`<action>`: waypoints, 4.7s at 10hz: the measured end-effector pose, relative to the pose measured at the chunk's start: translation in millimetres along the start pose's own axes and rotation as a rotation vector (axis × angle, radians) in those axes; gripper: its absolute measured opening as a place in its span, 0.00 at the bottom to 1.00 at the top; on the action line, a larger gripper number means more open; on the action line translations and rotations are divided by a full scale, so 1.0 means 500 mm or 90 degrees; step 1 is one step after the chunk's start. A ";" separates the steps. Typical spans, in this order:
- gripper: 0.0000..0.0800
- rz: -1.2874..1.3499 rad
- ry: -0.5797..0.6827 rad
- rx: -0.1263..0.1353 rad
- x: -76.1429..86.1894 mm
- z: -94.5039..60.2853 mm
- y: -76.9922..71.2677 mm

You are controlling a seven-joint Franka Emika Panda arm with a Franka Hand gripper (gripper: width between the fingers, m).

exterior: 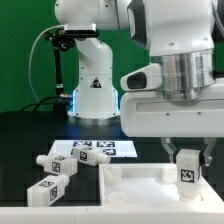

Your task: Assemble one leg

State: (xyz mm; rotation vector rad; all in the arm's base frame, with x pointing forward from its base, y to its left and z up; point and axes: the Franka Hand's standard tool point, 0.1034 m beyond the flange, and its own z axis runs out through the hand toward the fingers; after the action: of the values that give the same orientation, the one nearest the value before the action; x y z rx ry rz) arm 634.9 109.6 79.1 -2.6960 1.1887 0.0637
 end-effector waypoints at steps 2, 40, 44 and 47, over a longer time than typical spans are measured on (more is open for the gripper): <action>0.36 0.154 -0.015 0.012 -0.004 0.001 -0.004; 0.81 -0.502 -0.014 -0.054 0.002 -0.001 -0.010; 0.81 -0.801 -0.018 -0.072 0.025 -0.005 -0.009; 0.44 -0.777 -0.017 -0.072 0.024 -0.004 -0.009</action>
Offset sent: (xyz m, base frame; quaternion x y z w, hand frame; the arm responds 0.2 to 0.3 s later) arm 0.0000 0.0000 0.0000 0.0000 0.0000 -0.0650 0.9979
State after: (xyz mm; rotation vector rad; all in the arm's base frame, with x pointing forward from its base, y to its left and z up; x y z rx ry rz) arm 646.2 103.6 80.2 -2.9861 -0.5953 -0.0166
